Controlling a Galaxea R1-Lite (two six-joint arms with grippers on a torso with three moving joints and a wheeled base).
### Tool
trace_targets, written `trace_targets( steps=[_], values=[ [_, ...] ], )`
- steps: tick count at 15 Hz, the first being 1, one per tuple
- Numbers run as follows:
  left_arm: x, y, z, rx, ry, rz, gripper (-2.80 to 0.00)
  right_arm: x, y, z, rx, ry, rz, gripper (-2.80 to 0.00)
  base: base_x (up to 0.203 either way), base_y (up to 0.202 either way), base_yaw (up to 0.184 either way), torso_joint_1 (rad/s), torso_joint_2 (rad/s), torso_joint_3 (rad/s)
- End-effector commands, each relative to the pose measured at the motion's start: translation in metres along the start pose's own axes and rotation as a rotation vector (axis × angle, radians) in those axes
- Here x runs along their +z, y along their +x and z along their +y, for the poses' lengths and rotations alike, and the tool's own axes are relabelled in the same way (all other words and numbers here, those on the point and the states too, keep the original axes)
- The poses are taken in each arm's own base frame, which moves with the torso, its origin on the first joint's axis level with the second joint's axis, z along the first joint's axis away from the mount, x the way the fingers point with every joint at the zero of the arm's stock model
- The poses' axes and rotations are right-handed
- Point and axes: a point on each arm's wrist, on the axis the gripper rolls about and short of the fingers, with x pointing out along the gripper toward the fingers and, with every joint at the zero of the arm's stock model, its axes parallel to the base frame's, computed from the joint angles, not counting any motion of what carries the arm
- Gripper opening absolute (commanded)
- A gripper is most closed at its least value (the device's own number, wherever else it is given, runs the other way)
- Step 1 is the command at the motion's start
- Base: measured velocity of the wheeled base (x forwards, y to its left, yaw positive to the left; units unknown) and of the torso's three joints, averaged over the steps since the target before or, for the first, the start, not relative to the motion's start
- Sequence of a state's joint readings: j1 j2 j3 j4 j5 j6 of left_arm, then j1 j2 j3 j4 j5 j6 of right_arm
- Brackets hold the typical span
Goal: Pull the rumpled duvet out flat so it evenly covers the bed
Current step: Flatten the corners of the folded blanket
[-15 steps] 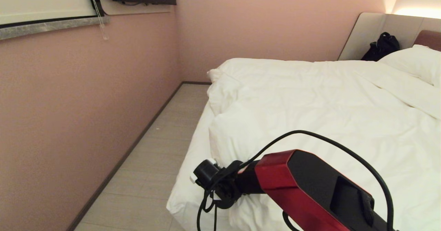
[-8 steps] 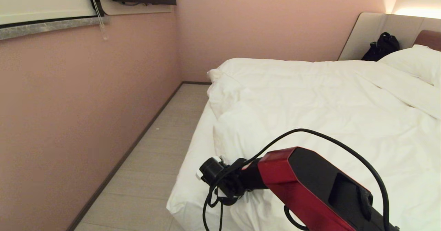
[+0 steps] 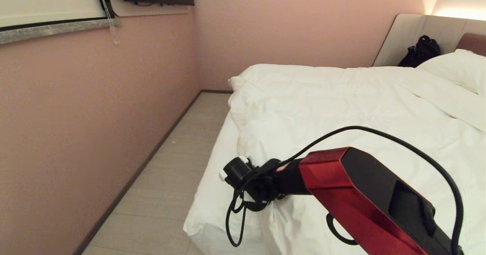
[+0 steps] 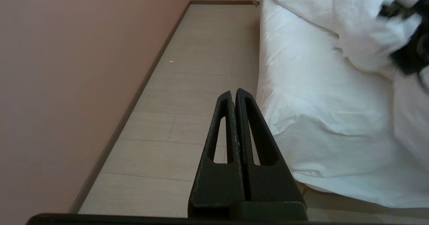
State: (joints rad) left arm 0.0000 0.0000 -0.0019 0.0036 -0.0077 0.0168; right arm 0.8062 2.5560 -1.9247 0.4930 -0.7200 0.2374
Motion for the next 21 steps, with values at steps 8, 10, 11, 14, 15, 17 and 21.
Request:
trace_targets(
  steps=[8,10,11,14,15,17,21],
  values=[
    [0.000,0.000,0.000,0.000,0.000,0.000,-2.80,0.029,-0.038,-0.131,0.077,0.441,0.117,-2.80,0.000,0.000,0.000,0.000,0.00,0.000],
    [0.000,0.000,0.000,0.000,0.000,0.000,-2.80,0.024,-0.044,-0.145,0.055,0.473,0.133,-2.80,0.000,0.000,0.000,0.000,0.00,0.000],
    [0.000,0.000,0.000,0.000,0.000,-0.001,-2.80,0.022,-0.048,-0.152,0.050,0.482,0.132,-2.80,0.000,0.000,0.000,0.000,0.00,0.000],
    [0.000,0.000,0.000,0.000,0.000,0.000,-2.80,0.016,-0.061,-0.171,0.011,0.495,0.125,-2.80,0.000,0.000,0.000,0.000,0.00,0.000],
    [0.000,0.000,0.000,0.000,0.000,0.000,-2.80,0.014,-0.067,-0.180,-0.005,0.504,0.116,-2.80,0.000,0.000,0.000,0.000,0.00,0.000],
    [0.000,0.000,0.000,0.000,0.000,-0.002,-2.80,0.009,-0.078,-0.202,-0.028,0.528,0.112,-2.80,0.000,0.000,0.000,0.000,0.00,0.000],
    [0.000,0.000,0.000,0.000,0.000,0.000,-2.80,0.002,-0.097,-0.252,-0.081,0.605,0.106,-2.80,0.000,0.000,0.000,0.000,0.00,0.000]
  ],
)
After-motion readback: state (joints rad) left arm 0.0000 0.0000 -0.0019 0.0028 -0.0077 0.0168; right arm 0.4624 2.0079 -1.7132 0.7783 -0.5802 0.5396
